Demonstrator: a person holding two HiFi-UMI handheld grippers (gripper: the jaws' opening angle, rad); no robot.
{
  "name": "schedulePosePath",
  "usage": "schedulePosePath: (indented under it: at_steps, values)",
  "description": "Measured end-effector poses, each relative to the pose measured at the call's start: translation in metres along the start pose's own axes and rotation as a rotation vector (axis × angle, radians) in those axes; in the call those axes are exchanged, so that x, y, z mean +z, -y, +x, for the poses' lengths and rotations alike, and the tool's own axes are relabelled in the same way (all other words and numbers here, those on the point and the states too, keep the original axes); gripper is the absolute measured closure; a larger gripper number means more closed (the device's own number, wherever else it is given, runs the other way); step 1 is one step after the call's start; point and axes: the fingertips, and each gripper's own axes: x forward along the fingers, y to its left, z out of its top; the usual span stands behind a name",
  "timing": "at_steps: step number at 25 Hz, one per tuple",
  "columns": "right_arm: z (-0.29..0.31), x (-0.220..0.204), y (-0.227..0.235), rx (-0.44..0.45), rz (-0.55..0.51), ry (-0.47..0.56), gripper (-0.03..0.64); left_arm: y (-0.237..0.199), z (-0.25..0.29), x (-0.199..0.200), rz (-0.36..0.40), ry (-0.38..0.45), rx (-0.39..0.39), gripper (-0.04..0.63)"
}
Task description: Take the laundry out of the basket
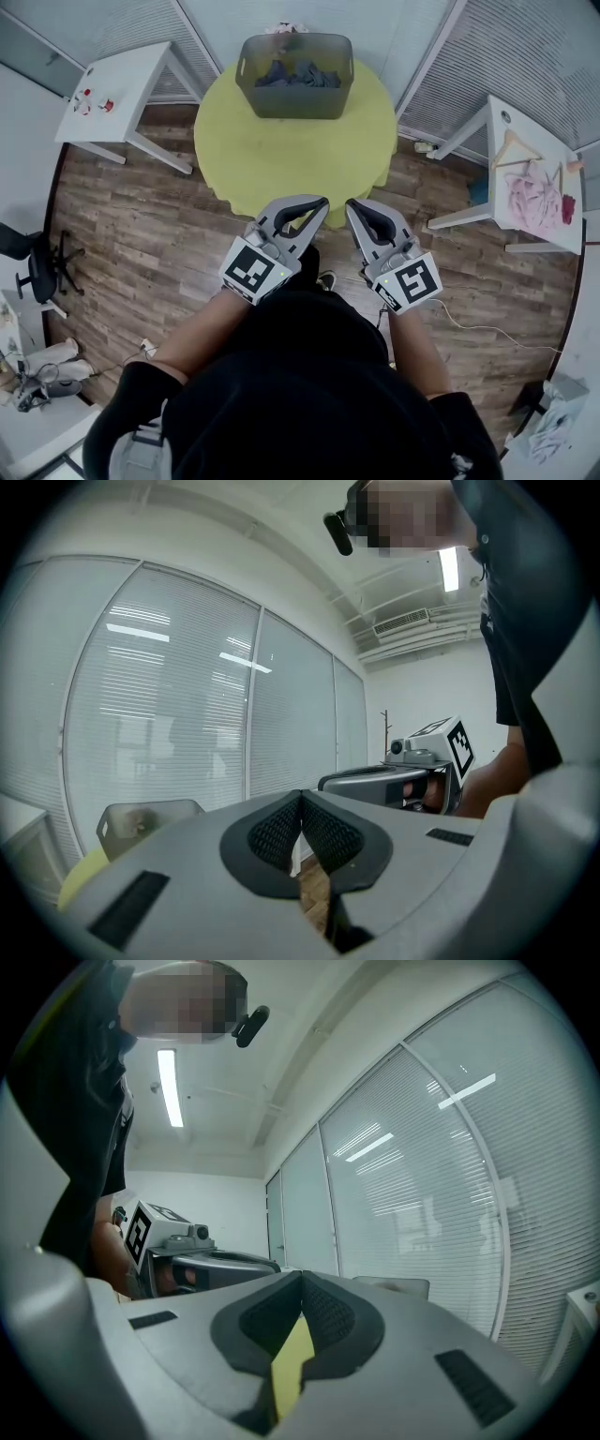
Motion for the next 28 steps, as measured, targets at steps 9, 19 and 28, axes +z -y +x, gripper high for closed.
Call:
schedulePosePath:
  at_steps: [9,19,28]
  values:
    - [0.031,0.001,0.044,-0.001,-0.014,-0.033,0.594,-0.046,0.042,0.005,-0.032,0.071,0.009,0.586]
    - [0.093,0.003,0.101,0.004,-0.007,-0.061,0.594,-0.116,0.086,0.011,-0.036,0.053,-0.003,0.586]
    - [0.159,0.002,0.136,0.024,-0.025,-0.087,0.594,-0.189,0.102,0.006,-0.057,0.055,0.031,0.586]
